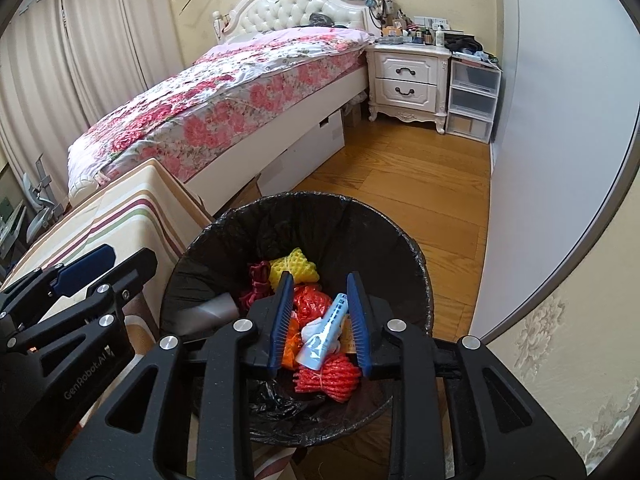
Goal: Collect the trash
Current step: 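Open both tools to drop the box and tube into the bin, then move both tools back to the bed toward the teal tube and orange bag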
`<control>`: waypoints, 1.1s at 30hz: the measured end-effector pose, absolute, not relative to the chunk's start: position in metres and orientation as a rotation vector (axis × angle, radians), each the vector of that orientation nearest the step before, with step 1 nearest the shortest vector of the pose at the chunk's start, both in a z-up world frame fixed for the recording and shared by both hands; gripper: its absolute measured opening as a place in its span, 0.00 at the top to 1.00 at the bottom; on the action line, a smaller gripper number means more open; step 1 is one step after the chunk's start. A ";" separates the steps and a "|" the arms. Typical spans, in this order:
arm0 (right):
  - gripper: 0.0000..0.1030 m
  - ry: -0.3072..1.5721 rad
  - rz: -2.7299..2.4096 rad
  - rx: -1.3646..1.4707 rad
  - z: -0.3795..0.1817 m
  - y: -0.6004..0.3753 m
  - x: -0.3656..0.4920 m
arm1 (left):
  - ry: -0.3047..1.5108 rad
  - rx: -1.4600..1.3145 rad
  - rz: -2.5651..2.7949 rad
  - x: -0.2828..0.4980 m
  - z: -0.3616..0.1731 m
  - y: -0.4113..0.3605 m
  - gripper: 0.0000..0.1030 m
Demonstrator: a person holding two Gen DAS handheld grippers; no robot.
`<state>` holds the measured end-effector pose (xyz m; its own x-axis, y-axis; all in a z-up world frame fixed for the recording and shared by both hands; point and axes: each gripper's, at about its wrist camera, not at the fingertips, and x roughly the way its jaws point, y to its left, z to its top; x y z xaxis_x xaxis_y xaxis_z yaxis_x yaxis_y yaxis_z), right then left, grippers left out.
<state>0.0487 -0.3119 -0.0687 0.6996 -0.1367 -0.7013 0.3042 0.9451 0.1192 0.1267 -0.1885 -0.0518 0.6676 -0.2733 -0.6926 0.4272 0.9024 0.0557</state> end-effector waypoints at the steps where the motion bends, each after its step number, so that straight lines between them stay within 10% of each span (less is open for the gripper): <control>1: 0.70 0.758 -0.251 0.237 -0.068 -0.313 0.049 | 0.737 0.224 -0.393 0.126 -0.051 -0.188 0.43; 17: 0.48 0.754 -0.251 0.226 -0.064 -0.293 0.039 | 0.719 0.228 -0.301 0.110 -0.039 -0.152 0.29; 33: 0.47 0.775 -0.093 0.163 -0.059 -0.216 0.032 | 0.729 0.153 -0.116 0.086 -0.030 -0.044 0.29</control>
<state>0.0319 -0.2156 -0.0587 0.7113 -0.0233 -0.7025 0.1430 0.9834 0.1121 0.0858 -0.0442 -0.0303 0.7401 -0.0519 -0.6705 0.1584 0.9824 0.0987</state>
